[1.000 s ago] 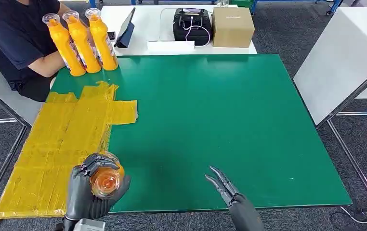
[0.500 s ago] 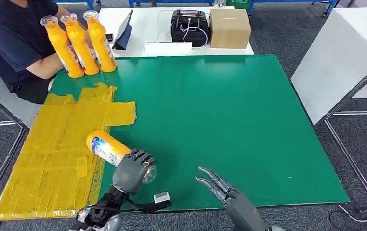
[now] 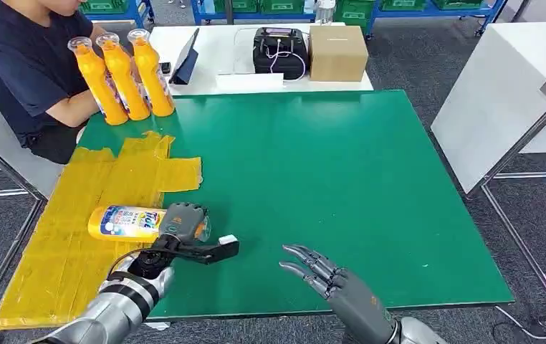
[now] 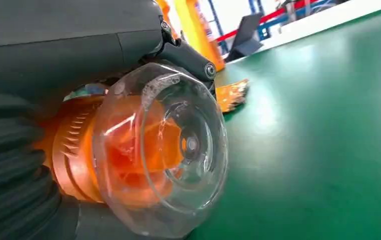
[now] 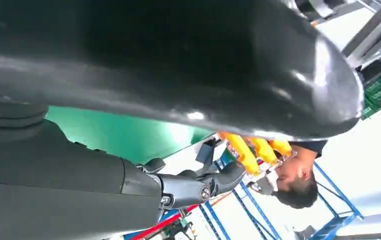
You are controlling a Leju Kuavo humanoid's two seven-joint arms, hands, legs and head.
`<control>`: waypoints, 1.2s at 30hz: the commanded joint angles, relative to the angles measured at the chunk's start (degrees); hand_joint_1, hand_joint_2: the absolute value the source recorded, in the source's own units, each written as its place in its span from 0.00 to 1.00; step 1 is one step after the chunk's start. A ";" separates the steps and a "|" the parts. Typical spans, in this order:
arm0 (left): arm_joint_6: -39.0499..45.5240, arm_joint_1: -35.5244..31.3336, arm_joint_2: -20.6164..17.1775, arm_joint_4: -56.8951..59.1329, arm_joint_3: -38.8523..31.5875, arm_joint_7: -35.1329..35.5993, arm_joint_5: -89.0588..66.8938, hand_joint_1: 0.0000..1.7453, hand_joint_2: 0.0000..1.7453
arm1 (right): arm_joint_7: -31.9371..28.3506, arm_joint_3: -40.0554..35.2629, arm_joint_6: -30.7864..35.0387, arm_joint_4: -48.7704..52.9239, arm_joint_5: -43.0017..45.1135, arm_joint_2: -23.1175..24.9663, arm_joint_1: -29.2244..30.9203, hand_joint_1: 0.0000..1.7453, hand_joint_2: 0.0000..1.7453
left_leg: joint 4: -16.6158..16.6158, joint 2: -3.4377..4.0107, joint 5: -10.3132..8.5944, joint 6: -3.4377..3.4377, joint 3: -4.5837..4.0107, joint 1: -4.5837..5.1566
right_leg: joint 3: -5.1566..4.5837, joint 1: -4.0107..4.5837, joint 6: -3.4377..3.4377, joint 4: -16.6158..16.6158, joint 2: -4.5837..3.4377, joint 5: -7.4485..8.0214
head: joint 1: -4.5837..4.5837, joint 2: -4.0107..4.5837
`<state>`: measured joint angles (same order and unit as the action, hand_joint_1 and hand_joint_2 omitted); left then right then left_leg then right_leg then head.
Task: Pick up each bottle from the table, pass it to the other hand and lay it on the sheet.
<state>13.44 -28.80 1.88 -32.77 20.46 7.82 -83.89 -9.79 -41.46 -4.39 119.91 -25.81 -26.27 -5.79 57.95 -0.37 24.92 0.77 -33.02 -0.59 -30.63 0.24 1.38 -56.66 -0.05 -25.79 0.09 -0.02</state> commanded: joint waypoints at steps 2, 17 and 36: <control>-0.95 2.85 -1.02 9.24 -2.62 0.21 0.32 1.00 1.00 | -0.66 -2.01 -0.73 -1.68 -0.67 1.71 -0.75 0.00 0.00 | -0.33 0.23 -0.81 -0.11 -0.78 0.05 | -0.71 -0.06 0.09 0.23 -0.18 0.96 | 0.06 0.00; -0.05 19.65 -2.34 -25.94 -8.43 -19.63 22.03 0.00 0.00 | 1.88 -6.44 6.52 -2.69 0.70 -1.29 -5.03 0.00 0.00 | -0.26 0.12 -0.38 -0.17 -0.36 0.13 | -0.35 -0.20 0.13 0.16 -0.20 0.52 | 0.09 0.00; -10.34 28.94 0.74 -51.76 -15.19 -27.25 51.59 0.00 0.00 | 5.30 -10.98 14.20 -1.33 0.11 -4.17 -5.42 0.00 0.00 | -0.09 -0.25 -0.27 0.07 -1.10 0.40 | -1.09 -0.45 0.45 0.06 0.17 0.25 | 0.07 0.00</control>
<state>4.04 -1.13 1.01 -82.73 7.67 -18.95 -34.01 -3.69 -47.32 9.88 119.45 -24.76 -28.85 -10.25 57.92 -0.60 24.57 0.92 -34.19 -0.17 -31.84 -0.23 1.72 -56.69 0.10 -25.42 0.15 -0.02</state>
